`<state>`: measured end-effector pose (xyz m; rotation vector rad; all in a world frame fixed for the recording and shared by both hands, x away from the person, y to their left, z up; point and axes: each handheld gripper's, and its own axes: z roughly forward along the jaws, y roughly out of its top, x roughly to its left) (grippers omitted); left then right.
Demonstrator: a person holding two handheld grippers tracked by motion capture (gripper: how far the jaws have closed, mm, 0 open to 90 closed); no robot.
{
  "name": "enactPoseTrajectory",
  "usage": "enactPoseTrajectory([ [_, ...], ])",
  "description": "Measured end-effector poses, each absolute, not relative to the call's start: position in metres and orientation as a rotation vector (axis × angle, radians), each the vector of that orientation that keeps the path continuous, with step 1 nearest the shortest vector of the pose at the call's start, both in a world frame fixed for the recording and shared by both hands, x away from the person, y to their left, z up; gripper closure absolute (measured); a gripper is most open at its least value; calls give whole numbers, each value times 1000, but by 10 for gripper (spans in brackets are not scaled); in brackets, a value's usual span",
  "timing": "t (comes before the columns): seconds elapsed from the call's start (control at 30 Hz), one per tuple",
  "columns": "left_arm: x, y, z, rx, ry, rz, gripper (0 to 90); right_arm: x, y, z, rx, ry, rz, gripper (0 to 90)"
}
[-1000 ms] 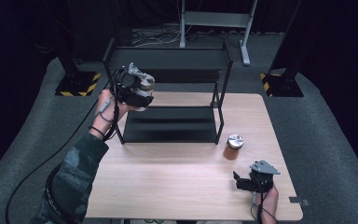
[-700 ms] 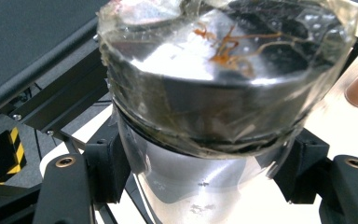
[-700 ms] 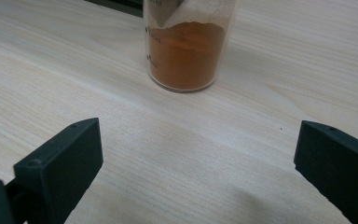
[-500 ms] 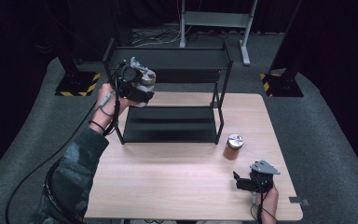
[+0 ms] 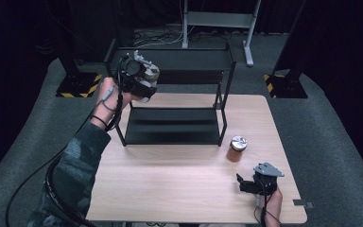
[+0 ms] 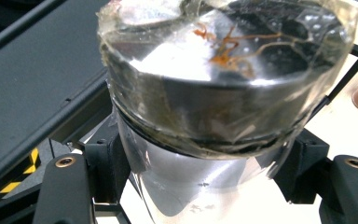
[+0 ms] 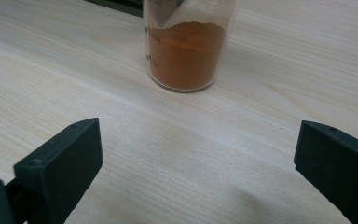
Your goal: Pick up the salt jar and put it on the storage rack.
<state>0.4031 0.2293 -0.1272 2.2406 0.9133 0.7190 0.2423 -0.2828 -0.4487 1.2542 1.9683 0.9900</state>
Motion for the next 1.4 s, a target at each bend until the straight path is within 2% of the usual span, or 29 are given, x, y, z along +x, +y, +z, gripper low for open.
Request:
enactPoseTrajectory([
  [1.4,418,211,-94,2242,935,753,307,243,-284,-448,1256,1975,993,0],
])
